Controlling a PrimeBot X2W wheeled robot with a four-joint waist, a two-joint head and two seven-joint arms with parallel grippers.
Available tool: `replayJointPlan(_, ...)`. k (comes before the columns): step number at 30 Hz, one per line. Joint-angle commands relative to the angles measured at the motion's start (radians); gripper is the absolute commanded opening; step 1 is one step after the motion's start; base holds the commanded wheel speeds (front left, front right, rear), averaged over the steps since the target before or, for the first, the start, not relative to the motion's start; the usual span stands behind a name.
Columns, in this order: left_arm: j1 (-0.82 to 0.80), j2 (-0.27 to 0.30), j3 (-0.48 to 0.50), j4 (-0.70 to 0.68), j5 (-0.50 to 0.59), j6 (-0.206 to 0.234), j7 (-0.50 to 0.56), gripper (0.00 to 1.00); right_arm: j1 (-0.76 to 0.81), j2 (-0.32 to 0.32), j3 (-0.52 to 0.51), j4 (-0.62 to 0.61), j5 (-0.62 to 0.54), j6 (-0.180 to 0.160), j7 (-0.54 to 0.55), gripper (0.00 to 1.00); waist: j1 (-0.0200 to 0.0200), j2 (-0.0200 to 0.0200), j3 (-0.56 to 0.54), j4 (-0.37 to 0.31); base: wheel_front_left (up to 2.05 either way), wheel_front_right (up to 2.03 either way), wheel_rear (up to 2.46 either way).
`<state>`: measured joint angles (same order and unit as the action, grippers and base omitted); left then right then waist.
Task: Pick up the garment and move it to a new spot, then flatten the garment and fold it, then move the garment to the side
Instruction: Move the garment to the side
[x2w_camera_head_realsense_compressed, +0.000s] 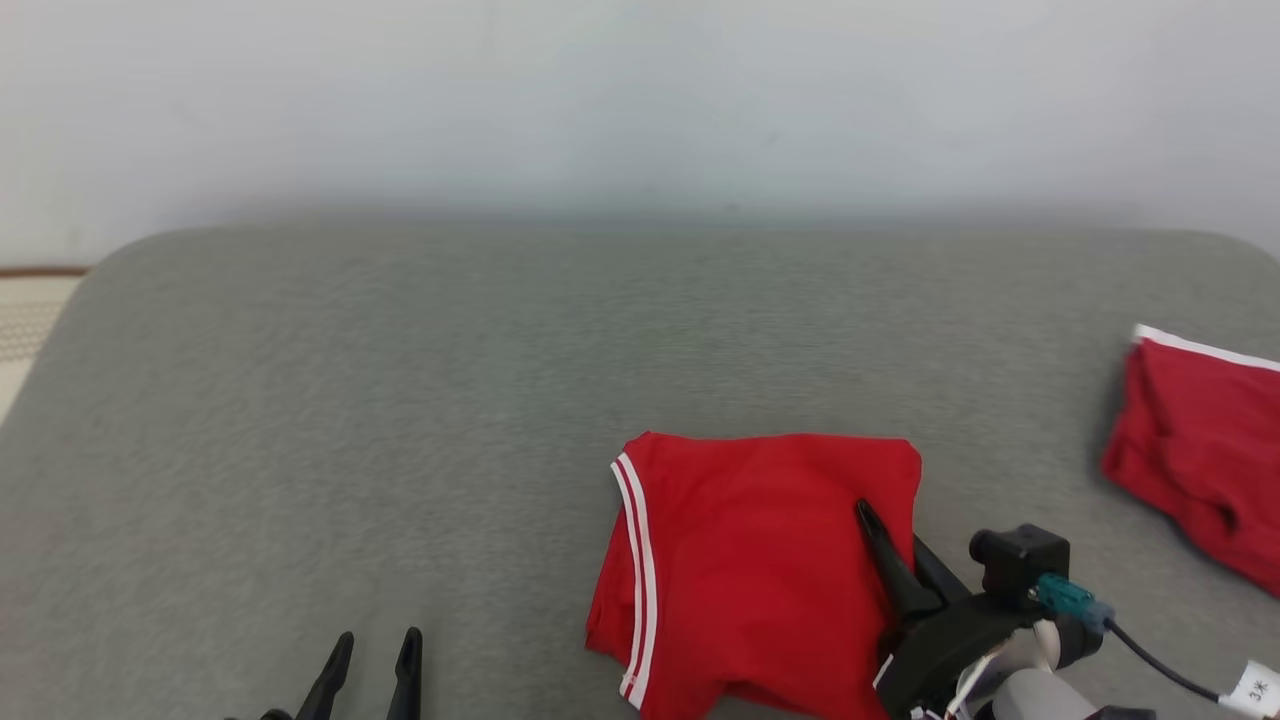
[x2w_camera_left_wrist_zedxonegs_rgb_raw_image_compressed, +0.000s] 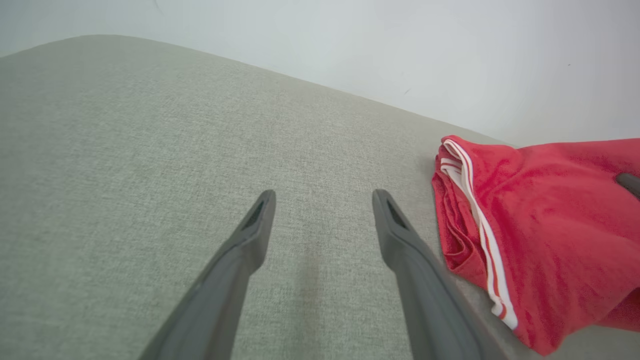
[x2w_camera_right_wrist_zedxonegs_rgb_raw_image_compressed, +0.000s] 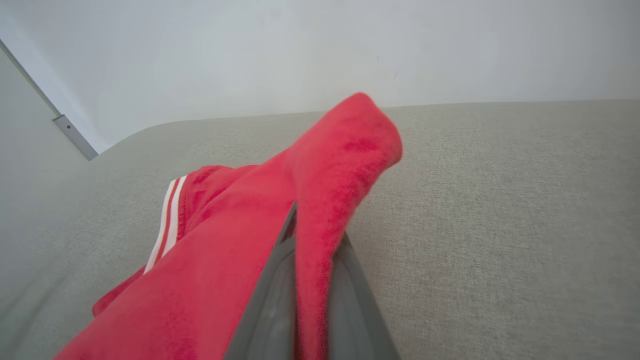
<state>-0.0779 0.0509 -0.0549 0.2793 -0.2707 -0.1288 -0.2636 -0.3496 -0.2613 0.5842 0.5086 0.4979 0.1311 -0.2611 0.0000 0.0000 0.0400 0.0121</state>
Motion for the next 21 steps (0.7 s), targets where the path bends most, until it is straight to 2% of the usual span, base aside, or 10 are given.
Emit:
replayJointPlan(1, 0.004, 0.000, 0.001, -0.012, 0.003, 0.005, -0.001, 1.00, 0.026, 0.002, -0.003, -0.008, -0.006, -0.001, -0.004, 0.00, 0.0000, 0.0000, -0.019, -0.162, 0.00, 0.00, 0.00)
replayJointPlan(13, -0.027, 0.000, 0.002, -0.050, 0.042, 0.020, -0.001, 1.00, 0.082, 0.026, -0.029, -0.028, -0.010, -0.001, -0.004, 0.00, 0.0000, 0.0000, 0.019, -0.365, 0.00, 0.00, 0.00)
replayJointPlan(21, -0.040, 0.001, 0.000, -0.080, 0.080, 0.018, 0.000, 1.00, 0.105, 0.046, -0.047, -0.037, -0.018, -0.001, -0.004, 0.00, 0.0000, 0.0000, 0.044, -0.457, 0.00, 0.00, 0.00)
